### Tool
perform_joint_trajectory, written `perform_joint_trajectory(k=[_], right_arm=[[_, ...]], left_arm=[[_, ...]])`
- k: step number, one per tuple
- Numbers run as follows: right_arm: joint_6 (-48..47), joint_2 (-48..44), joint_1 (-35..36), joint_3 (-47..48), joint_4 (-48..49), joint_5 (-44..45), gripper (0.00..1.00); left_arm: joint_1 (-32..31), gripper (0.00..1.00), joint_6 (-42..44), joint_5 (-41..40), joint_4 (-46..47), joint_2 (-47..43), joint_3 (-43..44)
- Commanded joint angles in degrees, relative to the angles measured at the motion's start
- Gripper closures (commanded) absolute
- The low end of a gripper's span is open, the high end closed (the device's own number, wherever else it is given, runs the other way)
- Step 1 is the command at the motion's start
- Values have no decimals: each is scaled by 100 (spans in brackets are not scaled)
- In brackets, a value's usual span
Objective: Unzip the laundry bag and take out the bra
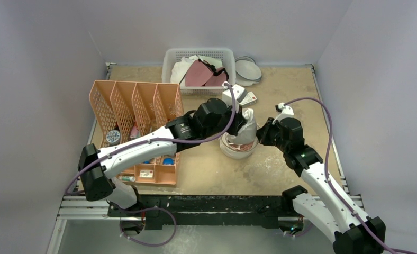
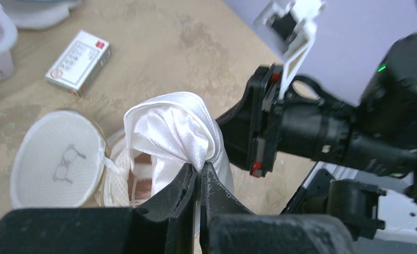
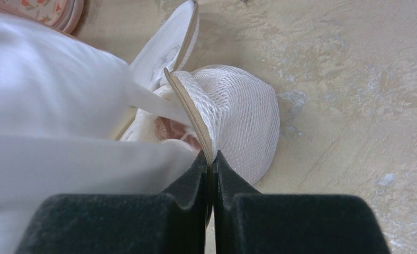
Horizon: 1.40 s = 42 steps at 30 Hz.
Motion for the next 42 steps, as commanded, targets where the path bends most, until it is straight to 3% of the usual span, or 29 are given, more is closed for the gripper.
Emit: perform_joint_trajectory(k=[1,8,23,34,42], right_arm=[[-76,-44,-8,25,199,3,95],[-82,-43,-8,28,195,14,96],[-105,-94,-8,15,220,57,96],[-116,-104,-8,8,239,101,96],[-132,-138,-14,5,264,133,96]], left_arm=[[99,100,-38,-378,411,-489,524],[480,100,-418,-946,479,-716,869],[737,100,243,-2775,-29,176,2468],[1192,100,1099,-3083,422,1216,3999],[1943,100,1104,-2553,569,2371,5329]])
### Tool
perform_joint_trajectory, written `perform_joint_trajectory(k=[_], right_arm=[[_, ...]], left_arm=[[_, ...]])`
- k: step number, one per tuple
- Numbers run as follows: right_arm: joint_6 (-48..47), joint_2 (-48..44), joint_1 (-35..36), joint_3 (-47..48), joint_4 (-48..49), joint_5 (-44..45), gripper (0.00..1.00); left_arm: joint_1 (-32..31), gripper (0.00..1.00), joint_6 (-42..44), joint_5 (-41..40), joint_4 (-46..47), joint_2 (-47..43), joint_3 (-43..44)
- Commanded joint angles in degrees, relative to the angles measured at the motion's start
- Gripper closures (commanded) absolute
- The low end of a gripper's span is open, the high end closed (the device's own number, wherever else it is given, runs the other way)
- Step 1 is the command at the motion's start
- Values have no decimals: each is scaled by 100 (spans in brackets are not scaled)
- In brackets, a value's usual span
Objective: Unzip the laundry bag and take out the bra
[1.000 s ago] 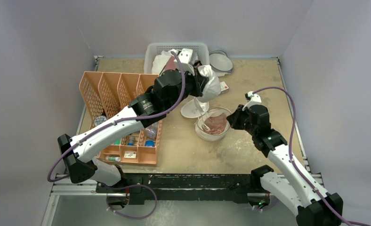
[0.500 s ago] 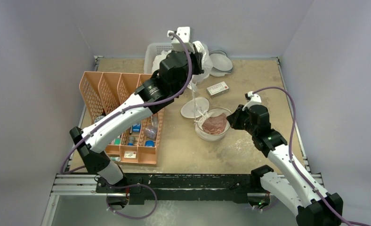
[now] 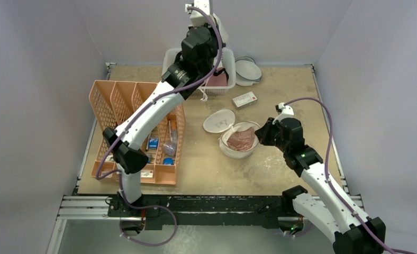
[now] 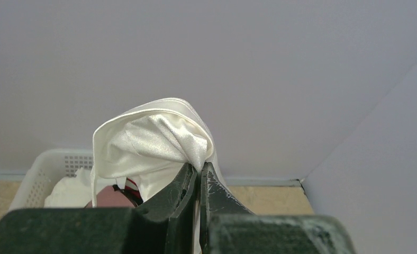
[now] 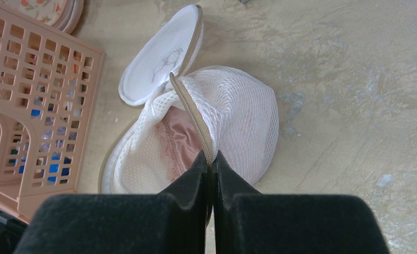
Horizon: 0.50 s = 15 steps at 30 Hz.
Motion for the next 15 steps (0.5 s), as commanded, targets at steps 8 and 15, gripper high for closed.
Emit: perform_joint_trajectory(k=[8,15], right_arm=[[-105,-174,-8,-6,271,92,96],[-100,-156,-8,-11,266,86,95]], left_arm=[[1025,100,42,1139,1152,999,856],[1414,100,-82,1194,1476,1418,1398]])
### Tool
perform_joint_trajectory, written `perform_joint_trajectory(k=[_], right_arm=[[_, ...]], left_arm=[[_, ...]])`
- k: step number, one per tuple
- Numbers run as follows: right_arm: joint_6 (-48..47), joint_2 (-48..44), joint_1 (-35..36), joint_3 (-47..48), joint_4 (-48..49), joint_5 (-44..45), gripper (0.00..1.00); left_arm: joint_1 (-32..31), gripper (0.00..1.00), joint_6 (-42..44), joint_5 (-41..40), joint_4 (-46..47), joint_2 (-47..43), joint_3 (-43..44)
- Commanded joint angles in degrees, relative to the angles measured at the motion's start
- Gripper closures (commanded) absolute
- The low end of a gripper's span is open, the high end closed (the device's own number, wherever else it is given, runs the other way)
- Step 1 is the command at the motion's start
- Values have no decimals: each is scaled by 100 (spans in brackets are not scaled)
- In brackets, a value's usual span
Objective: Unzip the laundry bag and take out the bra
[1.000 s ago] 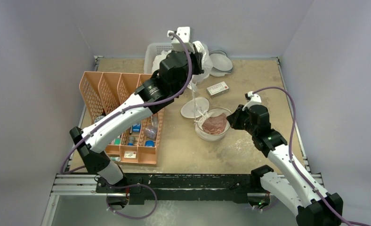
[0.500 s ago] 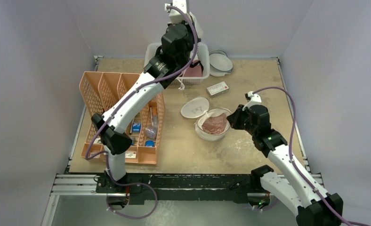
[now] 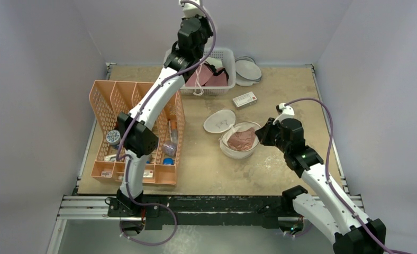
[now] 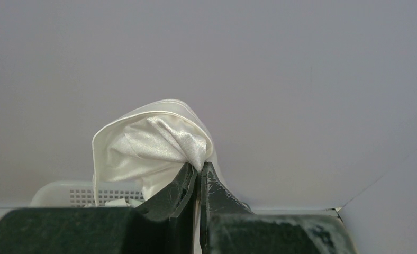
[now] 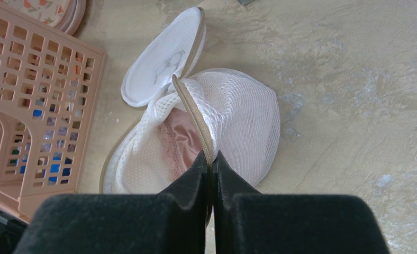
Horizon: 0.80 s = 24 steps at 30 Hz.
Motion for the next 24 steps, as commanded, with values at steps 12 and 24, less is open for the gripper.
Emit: perform_joint_trajectory(k=[12,24], right_arm=[[-116,-20,-8,19,269,58,95],[-125,29,-8,21,255,-74,95]], left_arm=[[1006,100,-865,983,1448,549,874],[1161,100,-1491,1643,1450,839,-366]])
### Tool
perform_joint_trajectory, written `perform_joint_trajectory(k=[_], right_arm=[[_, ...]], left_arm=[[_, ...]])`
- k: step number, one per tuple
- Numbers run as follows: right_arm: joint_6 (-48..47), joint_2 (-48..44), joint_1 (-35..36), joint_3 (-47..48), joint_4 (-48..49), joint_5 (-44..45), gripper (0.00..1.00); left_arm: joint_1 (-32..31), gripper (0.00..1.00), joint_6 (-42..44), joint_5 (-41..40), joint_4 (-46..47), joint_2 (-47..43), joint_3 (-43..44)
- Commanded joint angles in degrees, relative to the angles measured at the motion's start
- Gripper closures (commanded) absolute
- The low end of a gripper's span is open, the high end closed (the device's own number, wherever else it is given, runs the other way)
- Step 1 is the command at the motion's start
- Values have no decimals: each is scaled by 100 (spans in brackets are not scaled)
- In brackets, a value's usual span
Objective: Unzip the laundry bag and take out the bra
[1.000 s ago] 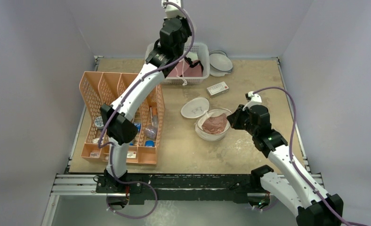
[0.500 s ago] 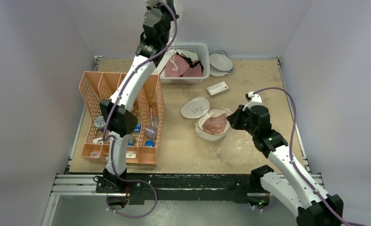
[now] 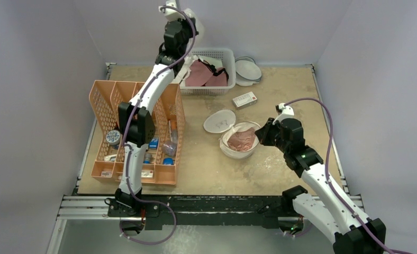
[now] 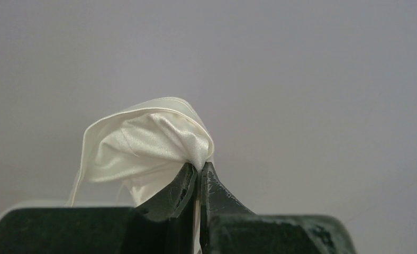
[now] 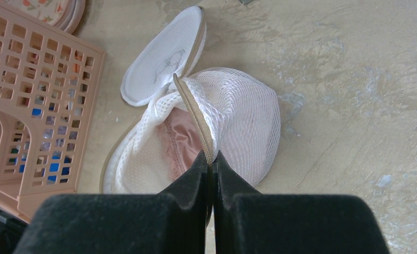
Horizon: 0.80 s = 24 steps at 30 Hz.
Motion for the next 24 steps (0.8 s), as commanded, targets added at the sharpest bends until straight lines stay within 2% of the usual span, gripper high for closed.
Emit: perform_joint_trajectory(k=[1,5,17,24], right_arm=[[-109,9,-8,24,260,-56,95],[-127,6,-8,20,264,-63,95],[-138,-99,-8,-7,300,-13,95],[-142,-145,-8,-14,302,21,95]], left_arm=[[-41,100,-368,351,167,46,-277],[-48,100,-628,152,159,-19,-715],[-86,100,-950,-940,-882,95,-956],[-86,100,-953,-902,-1329,217,-1201]])
